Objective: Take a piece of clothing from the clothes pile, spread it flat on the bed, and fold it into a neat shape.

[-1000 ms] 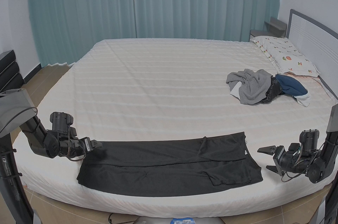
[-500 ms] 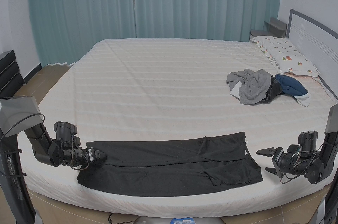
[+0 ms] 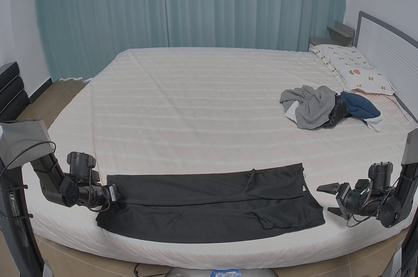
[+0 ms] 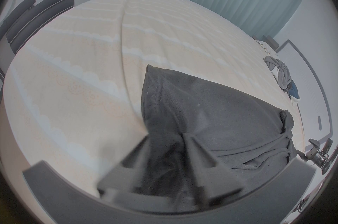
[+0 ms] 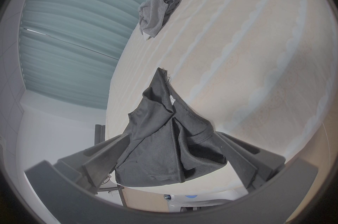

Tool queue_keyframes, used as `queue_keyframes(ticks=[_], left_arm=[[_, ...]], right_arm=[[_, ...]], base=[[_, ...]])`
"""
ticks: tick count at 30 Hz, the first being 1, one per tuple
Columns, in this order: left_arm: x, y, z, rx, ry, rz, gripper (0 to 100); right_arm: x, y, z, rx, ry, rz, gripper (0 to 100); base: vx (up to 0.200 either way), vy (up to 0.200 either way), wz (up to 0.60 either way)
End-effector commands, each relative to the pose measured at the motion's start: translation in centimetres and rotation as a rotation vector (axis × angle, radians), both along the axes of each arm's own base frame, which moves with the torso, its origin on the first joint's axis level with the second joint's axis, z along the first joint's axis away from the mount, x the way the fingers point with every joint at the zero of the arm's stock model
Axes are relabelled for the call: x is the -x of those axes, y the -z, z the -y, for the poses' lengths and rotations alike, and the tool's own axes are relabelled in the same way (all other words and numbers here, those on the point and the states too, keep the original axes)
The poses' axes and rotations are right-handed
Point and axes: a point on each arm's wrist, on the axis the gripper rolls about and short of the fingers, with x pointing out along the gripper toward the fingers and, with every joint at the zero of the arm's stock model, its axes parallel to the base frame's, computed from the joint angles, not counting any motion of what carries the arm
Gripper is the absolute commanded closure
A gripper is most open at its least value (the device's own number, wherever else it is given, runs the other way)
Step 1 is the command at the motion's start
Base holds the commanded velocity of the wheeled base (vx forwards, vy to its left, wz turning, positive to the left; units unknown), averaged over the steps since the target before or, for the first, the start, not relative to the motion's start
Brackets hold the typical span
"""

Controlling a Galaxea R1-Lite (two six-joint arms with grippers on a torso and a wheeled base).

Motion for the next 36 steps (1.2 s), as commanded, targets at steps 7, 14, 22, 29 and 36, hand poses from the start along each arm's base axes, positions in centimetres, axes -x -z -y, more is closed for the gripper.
queue_keyframes(ticks=[7,14,22,29,36], left_arm=[[-0.2,-0.5,-0.1,0.003,-0.006,0.019,100],[-0.1,-0.4,0.0,0.004,-0.008,0.015,100],[-0.3,-0.8,-0.1,-0.001,-0.011,0.045,100],[-1.0,-1.1,0.0,0.038,-0.068,0.101,100],[-1.2,-1.3,0.4,0.055,-0.073,0.109,100]], right_arm=[[-0.4,0.4,0.9,-0.006,0.035,-0.006,0],[-0.7,0.6,1.6,-0.020,0.057,0.022,0],[-0.7,0.7,1.6,-0.022,0.060,0.024,0],[-1.5,1.3,2.8,-0.023,0.101,0.026,0],[-1.6,1.5,3.0,-0.035,0.094,0.022,0]], base=[[0.000,0.000,0.00],[-0.029,0.000,0.00],[-0.125,0.000,0.00],[0.000,0.000,0.00],[0.000,0.000,0.00]])
